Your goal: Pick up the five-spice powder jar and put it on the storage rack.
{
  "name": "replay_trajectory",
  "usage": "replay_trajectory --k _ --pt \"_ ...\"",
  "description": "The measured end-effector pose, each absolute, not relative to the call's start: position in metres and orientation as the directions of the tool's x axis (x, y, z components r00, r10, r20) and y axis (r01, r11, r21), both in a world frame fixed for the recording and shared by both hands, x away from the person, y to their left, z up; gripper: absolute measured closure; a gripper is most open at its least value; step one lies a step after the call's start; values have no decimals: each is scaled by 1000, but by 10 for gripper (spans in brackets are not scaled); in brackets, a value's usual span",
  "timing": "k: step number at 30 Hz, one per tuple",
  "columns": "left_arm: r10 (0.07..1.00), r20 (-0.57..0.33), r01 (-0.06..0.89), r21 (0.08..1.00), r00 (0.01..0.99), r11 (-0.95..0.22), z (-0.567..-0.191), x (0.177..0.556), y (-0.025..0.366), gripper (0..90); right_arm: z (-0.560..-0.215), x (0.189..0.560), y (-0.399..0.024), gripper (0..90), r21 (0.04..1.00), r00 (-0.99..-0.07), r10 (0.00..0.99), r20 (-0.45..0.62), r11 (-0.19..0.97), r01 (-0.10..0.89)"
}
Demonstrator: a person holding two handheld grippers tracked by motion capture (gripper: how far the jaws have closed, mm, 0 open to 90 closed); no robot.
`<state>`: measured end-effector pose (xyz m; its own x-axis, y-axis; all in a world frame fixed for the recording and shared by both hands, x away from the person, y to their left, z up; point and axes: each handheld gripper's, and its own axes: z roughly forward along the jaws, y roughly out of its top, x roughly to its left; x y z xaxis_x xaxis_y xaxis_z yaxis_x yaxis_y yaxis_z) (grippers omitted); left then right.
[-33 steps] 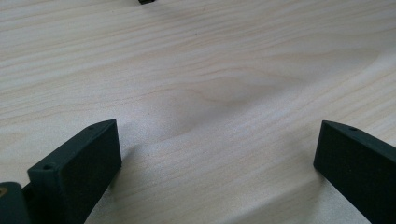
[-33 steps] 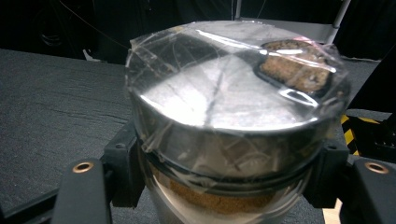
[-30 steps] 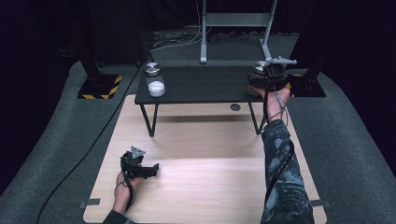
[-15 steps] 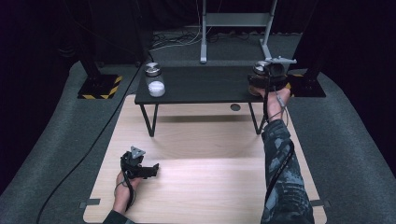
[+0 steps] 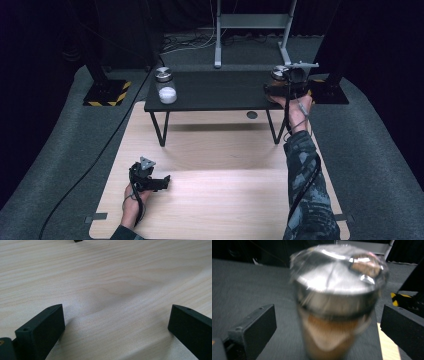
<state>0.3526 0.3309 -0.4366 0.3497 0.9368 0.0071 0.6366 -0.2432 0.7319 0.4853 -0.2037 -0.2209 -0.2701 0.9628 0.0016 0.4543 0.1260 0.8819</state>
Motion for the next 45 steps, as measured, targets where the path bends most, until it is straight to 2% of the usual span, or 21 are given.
replay_trajectory --k 5,10,19,22,24,25,26,32,37,45 --pt "937 8 636 733 349 -243 -437 352 331 4 -217 463 -207 0 869 -284 959 -15 153 471" --pt "937 8 636 733 348 -243 -437 352 330 4 -239 433 -212 0 873 -299 954 -32 172 456" --pt "937 8 636 733 348 -242 -437 352 331 4 -305 386 -226 0 875 -291 956 -19 157 458" --pt "937 8 636 733 348 -242 -437 352 330 3 -340 371 -230 0 869 -277 961 -2 138 475" --pt "937 8 636 733 348 -242 -437 352 330 4 -362 361 -224 0 868 -274 961 -44 173 466" --pt "937 8 636 733 348 -242 -437 352 330 4 -362 361 -224 0 868 -274 961 -44 173 466" --pt "937 8 636 733 348 -242 -437 352 330 4 -384 352 -216 0 850 -285 954 -95 227 475" --pt "937 8 636 733 348 -242 -437 352 331 3 -427 341 -218 0 821 -272 962 -28 177 542" --pt "937 8 636 733 349 -243 -437 352 331 3 -444 337 -223 0 814 -257 966 -1 150 561" --pt "937 8 636 733 349 -243 -437 352 331 3 -446 336 -224 0 819 -256 967 0 147 554"
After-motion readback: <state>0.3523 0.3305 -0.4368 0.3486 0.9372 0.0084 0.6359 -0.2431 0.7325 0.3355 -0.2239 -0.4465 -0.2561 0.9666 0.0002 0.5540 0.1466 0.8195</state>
